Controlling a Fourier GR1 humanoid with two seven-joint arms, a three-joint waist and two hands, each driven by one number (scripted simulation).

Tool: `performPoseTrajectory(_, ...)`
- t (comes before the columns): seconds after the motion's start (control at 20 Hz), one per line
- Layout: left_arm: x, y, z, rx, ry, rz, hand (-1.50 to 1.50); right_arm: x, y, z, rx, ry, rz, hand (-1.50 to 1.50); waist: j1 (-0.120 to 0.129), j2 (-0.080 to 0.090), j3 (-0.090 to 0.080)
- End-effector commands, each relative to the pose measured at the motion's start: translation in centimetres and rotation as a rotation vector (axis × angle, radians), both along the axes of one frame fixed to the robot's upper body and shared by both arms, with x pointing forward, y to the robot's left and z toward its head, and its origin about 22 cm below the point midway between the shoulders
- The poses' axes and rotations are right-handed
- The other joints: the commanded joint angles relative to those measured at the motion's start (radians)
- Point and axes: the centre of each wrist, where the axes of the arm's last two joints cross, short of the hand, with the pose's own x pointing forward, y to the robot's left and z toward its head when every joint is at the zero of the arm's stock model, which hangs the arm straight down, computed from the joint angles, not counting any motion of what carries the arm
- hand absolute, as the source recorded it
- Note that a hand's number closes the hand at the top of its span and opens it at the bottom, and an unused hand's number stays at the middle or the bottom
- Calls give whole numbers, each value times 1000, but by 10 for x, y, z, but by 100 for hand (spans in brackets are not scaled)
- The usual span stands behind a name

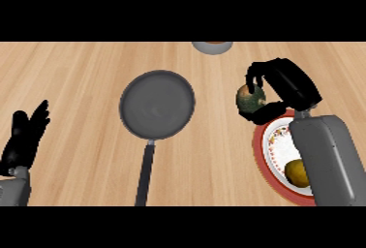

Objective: Pick the squash from the plate and place it in the pan

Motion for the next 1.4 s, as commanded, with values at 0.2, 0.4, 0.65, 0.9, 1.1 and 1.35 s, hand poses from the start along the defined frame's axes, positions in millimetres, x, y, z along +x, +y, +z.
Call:
performPoseTrajectory(0.2,6,-17,-5,-19,0,-10,0,25,89,-1,128,95,-4,150,19,5,1)
performPoseTrajectory(0.4,14,-16,6,-10,5,-19,0,30,120,-7,175,171,-13,150,24,6,1)
performPoseTrajectory(0.65,11,-22,-8,10,-13,-38,0,57,149,-3,184,194,-35,150,45,13,0)
performPoseTrajectory(0.9,18,-29,3,-5,-22,-90,0,56,155,-40,155,233,-88,150,92,24,0)
performPoseTrajectory(1.1,36,-40,23,7,-24,-109,0,61,156,-42,161,274,-81,150,107,29,1)
performPoseTrajectory(1.35,32,-42,22,-7,-24,-159,0,45,144,-83,214,337,-90,150,167,38,2)
